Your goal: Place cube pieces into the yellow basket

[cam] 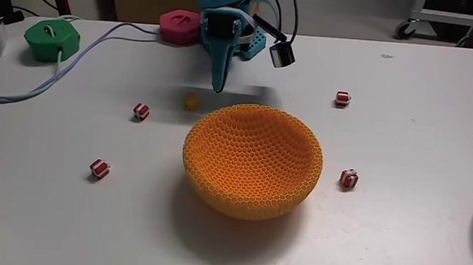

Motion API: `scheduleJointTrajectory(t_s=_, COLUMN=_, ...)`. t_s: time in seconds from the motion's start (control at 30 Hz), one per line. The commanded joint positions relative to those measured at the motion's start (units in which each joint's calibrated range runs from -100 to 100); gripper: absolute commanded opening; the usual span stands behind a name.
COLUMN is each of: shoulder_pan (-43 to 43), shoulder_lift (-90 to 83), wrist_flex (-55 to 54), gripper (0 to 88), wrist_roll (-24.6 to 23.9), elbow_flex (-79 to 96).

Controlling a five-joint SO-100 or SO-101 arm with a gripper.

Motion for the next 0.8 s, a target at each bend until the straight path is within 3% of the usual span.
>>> scheduleJointTrajectory(t_s=0.0, shoulder_pan=3.3, shoulder_lift=-0.4, wrist_flex=2.4, gripper=0.0, wrist_roll=-14.9, elbow_flex=-1.3)
scheduleJointTrajectory(t_s=0.23, shoulder_pan=2.8, shoulder_lift=1.7, wrist_flex=2.1, gripper=0.0, wrist_roll=-16.4, elbow_flex=-2.9)
scheduleJointTrajectory(t_s=0.3, shoulder_pan=0.2, shoulder_lift=7.1, wrist_flex=1.3, gripper=0.8, wrist_roll=-18.9, elbow_flex=-8.1)
scheduleJointTrajectory(t_s=0.43, shoulder_pan=-17.9, shoulder_lift=24.7, wrist_flex=0.0, gripper=9.6, wrist_roll=-32.1, elbow_flex=-18.2)
scheduleJointTrajectory(t_s=0.53, shoulder_pan=-35.0, shoulder_lift=36.1, wrist_flex=-6.9, gripper=25.8, wrist_roll=-43.5, elbow_flex=-20.7)
scheduleJointTrajectory(t_s=0.67, shoulder_pan=-54.2, shoulder_lift=48.5, wrist_flex=-20.6, gripper=25.4, wrist_roll=-58.0, elbow_flex=-18.9)
scheduleJointTrajectory(t_s=0.77, shoulder_pan=-62.1, shoulder_lift=53.1, wrist_flex=-25.0, gripper=26.0, wrist_roll=-61.4, elbow_flex=-18.8)
